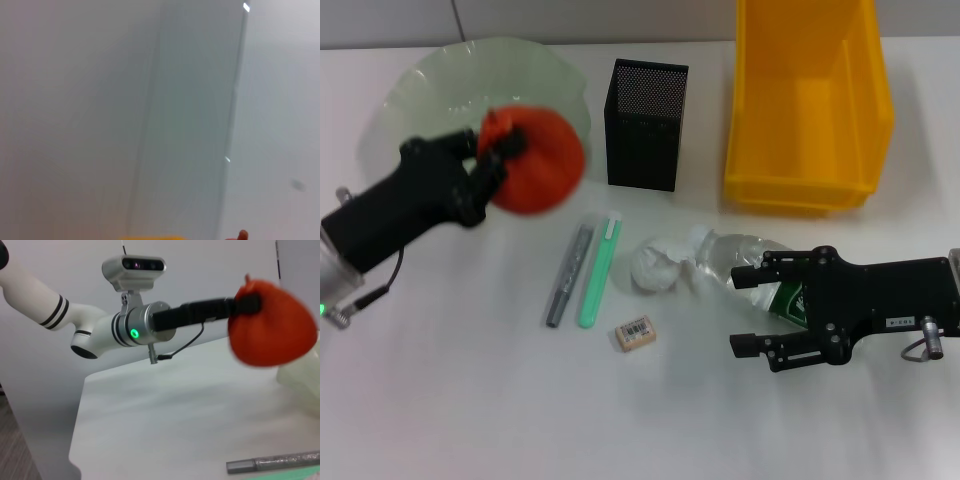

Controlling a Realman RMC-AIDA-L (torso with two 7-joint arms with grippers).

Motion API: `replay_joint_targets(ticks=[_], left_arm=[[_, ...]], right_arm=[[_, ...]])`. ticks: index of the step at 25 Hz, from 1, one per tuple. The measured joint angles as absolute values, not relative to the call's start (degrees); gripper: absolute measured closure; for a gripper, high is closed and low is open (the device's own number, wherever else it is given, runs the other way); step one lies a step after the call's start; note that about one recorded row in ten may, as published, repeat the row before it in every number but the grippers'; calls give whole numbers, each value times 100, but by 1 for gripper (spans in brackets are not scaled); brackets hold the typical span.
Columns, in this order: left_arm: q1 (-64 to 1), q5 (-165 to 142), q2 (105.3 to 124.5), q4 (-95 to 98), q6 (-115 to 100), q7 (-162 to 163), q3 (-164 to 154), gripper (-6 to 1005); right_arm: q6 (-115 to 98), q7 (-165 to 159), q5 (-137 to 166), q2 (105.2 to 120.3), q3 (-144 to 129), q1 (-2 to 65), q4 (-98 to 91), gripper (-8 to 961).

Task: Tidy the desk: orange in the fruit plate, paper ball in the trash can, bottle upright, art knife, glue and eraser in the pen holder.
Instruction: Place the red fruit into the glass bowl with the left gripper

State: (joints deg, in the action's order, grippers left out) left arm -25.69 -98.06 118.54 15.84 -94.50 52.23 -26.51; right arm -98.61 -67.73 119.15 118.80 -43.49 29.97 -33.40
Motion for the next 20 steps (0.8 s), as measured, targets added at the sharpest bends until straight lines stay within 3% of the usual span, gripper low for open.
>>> replay_joint_targets(ticks=[7, 20], left_arm=[[-2981, -8784, 11875, 1118, -8246, 4792, -2643, 943], [-3572, -8274, 11918, 745, -6531, 4140, -2640, 942]], right_arm=[[-9812, -6807, 11895, 11883, -4346, 2948, -3341, 158], [-9674, -6866, 11872, 11884, -4342, 2870, -3334, 159]])
